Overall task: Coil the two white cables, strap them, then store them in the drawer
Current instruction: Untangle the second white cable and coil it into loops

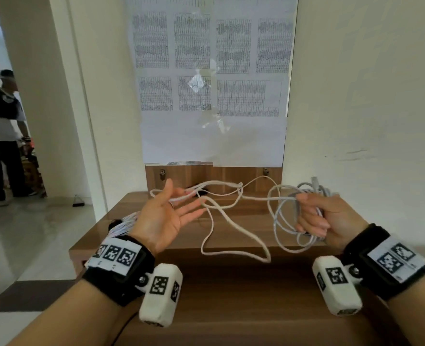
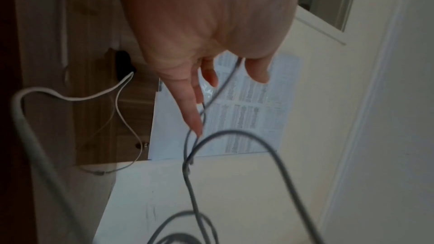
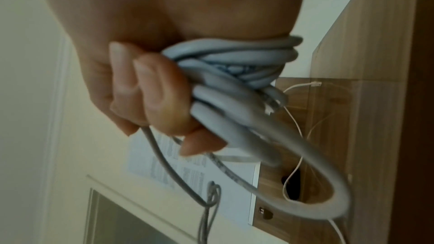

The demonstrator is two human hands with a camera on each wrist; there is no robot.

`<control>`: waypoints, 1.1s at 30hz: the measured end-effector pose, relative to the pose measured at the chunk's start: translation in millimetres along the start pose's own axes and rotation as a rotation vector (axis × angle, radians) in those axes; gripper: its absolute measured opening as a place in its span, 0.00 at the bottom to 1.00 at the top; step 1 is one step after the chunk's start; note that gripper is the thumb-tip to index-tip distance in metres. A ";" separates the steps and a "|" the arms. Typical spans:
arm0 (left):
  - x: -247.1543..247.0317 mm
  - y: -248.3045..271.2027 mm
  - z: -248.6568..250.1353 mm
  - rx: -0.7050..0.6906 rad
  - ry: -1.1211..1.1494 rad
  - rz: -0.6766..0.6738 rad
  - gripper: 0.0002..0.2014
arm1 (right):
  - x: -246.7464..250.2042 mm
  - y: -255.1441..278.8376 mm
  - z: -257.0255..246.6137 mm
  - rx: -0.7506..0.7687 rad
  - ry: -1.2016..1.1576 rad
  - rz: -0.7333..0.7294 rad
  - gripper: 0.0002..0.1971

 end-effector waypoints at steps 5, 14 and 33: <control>2.2 2.4 -22.4 0.229 -0.211 0.063 0.42 | -15.9 -2.8 3.5 -0.030 -0.024 -0.021 0.16; -56.9 26.6 -9.7 -0.337 -1.295 -0.229 0.33 | -28.3 2.6 9.9 -0.178 0.110 -0.148 0.12; -66.9 14.3 -21.2 -0.179 -1.197 -0.502 0.05 | -42.1 9.2 5.4 -0.251 -0.193 -0.511 0.07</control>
Point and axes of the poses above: each hand's wrist, its own y-axis away from the middle knuckle, its own x-axis out of the back of the hand, z = x × y, the point moved 2 cm from there along -y, towards the middle knuckle, and after that the axes turned 15 degrees about -z, right-handed, at the moved point
